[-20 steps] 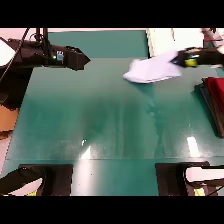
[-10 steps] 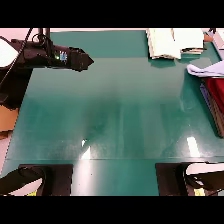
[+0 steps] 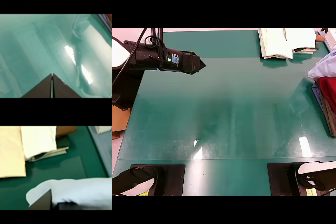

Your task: Fold the shirts.

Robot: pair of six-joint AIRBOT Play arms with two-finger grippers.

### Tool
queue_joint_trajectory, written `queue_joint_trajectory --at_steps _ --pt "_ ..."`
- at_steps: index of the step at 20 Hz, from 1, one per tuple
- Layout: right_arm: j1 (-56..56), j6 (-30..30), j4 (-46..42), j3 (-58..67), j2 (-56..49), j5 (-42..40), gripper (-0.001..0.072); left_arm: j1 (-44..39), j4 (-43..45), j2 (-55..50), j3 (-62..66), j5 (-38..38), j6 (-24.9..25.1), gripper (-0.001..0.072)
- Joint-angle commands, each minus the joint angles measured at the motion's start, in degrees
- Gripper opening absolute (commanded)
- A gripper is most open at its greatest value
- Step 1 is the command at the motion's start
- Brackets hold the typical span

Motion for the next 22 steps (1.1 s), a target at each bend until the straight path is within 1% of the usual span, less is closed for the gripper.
queue_joint_trajectory --at_steps 1,6,8,10,12,15,17,19,20,22 --pt "-0.52 -5.18 -0.09 -1.90 3.80 -2.03 0.0015 -0.02 0.02 -0.02 0.00 -0.44 0.02 0.0025" --pt "-5.07 -5.40 -0.68 -1.92 7.41 4.74 0.0015 -0.02 0.63 -0.02 0.00 -0.52 0.26 0.0025" --pt "-7.85 -6.82 -0.70 -1.92 8.02 10.05 0.0015 -0.02 0.68 -0.02 0.00 -0.63 1.57 0.0025" --pt "-10.91 -7.13 -0.79 -1.95 8.00 15.78 0.0015 -0.02 0.70 -0.02 0.00 -0.70 1.60 0.0025" --pt "-13.44 -7.04 -2.51 -3.54 8.76 19.47 0.0015 -0.02 0.70 -0.02 0.00 -0.92 1.75 0.0025" --pt "-16.55 -5.38 -7.78 -13.07 13.64 19.30 0.0015 -0.02 0.70 -0.02 0.00 -1.51 3.10 0.0025" --pt "-18.53 -2.95 -12.76 -20.00 17.03 18.99 0.0016 -0.02 0.70 -0.02 0.00 -1.81 3.15 0.0025" --pt "-20.57 -0.42 -17.77 -26.69 20.00 19.10 0.0021 -0.02 0.68 -0.02 0.00 -1.92 4.22 0.0025" --pt "-21.53 0.81 -19.52 -29.51 21.27 19.08 0.0071 -0.02 0.68 -0.02 0.00 -1.97 4.57 0.0025" --pt "-23.85 2.62 -21.11 -34.51 23.43 18.51 0.0289 -0.02 0.68 -0.02 0.00 -2.01 4.57 0.0025"
